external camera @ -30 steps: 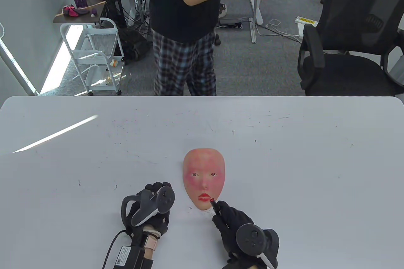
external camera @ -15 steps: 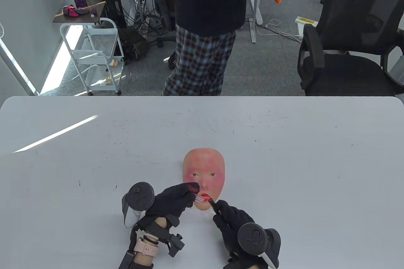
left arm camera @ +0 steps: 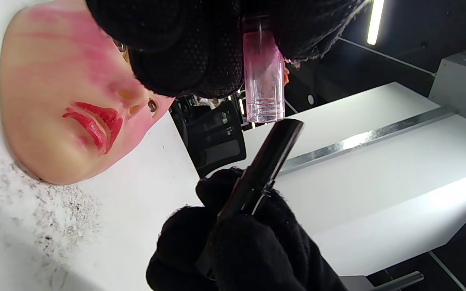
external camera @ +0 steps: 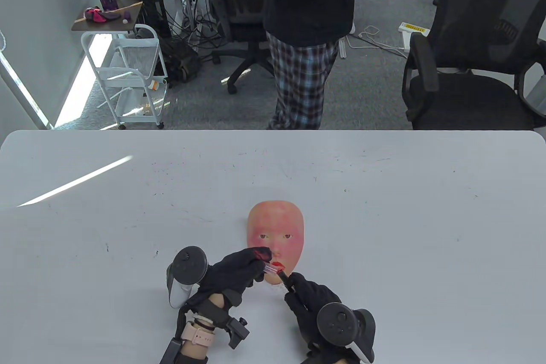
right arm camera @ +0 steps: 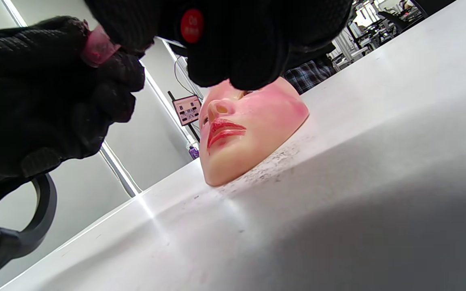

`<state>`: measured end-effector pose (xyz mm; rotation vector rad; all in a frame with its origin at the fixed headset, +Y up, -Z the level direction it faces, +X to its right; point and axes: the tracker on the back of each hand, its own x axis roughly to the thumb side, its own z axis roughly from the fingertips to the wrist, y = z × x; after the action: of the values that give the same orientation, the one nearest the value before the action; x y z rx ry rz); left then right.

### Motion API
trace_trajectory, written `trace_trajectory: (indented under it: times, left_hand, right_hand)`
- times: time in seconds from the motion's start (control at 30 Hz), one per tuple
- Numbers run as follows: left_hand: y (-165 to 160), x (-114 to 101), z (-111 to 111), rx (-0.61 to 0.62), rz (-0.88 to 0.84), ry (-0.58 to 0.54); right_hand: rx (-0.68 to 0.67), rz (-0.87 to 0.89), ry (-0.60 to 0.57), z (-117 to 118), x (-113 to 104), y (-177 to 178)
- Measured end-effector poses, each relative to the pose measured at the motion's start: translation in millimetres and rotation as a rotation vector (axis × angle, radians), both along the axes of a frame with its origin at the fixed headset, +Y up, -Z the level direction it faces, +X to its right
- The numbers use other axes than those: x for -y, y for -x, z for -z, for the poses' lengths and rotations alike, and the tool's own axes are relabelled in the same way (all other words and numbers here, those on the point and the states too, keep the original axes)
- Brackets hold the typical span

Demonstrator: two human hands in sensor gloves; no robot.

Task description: Apply lipstick on mannequin lips

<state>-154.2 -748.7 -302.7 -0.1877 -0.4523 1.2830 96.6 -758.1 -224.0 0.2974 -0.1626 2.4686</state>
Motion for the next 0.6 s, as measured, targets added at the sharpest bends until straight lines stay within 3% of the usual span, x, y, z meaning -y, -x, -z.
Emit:
trace_trajectory:
  times: [0.27,0.37,0.6]
  left_hand:
    - [-10.1,-2.3,-2.6,0.049,0.129,-0.048]
    - [-21.0,-1.4,-5.4,0.121,0.152,-0.035]
    - [-24.9,-0.9,-8.8,0.100,0.112,-0.078]
  right_hand:
    - [-0.033,-0.127,0.006,-0.3,-1.0,5.6]
    - [-0.042,-0.109,-0.021,-3.1,-3.2,9.8]
    - [-0.067,0.000,0.010,-0.7,-5.3,1.4]
